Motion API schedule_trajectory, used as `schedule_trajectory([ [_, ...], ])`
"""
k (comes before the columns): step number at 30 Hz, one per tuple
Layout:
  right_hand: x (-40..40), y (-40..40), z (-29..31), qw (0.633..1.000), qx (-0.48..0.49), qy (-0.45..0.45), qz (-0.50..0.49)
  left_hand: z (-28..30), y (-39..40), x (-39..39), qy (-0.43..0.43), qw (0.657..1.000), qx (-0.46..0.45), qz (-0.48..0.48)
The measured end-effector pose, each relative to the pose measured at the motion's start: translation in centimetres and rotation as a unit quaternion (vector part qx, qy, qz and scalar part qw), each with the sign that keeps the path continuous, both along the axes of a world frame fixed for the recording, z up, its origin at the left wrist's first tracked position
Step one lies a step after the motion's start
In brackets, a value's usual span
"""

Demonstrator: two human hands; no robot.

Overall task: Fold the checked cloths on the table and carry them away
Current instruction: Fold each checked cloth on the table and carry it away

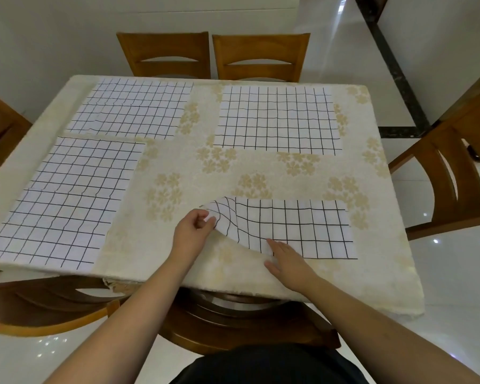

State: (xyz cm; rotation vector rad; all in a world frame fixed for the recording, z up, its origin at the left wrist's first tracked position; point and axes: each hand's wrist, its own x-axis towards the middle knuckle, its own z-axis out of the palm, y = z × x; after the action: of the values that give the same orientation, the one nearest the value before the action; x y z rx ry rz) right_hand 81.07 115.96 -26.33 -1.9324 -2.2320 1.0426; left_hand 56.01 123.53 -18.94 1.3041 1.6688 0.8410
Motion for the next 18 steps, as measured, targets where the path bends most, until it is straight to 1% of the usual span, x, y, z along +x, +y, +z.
schedule_trajectory([
  [2,-0.1,0.2,0.7,0.997,-0.026,0.056,-0.049,0.9,0.0,1.6,-0.001,0.999,0.027,-0.026],
  [5,-0.1,0.3,1.4,0.974,-0.052,0.151,-0.162,1.9,-0.1,4.2,-0.013,0.995,0.063,-0.072],
  [9,0.7,1.0,2.6,0.942,-0.047,0.213,-0.256,2.7,-0.1,7.7,-0.026,0.987,0.086,-0.137],
  [13,2.2,2.1,4.5,0.874,-0.037,0.325,-0.360,2.5,-0.1,11.6,-0.033,0.978,0.094,-0.184],
  [16,4.3,3.2,5.9,0.819,-0.040,0.392,-0.417,1.6,-0.3,14.2,-0.006,0.972,0.103,-0.212],
  [18,6.0,4.2,6.7,0.782,-0.069,0.423,-0.453,0.8,-0.3,15.9,0.029,0.966,0.100,-0.235],
])
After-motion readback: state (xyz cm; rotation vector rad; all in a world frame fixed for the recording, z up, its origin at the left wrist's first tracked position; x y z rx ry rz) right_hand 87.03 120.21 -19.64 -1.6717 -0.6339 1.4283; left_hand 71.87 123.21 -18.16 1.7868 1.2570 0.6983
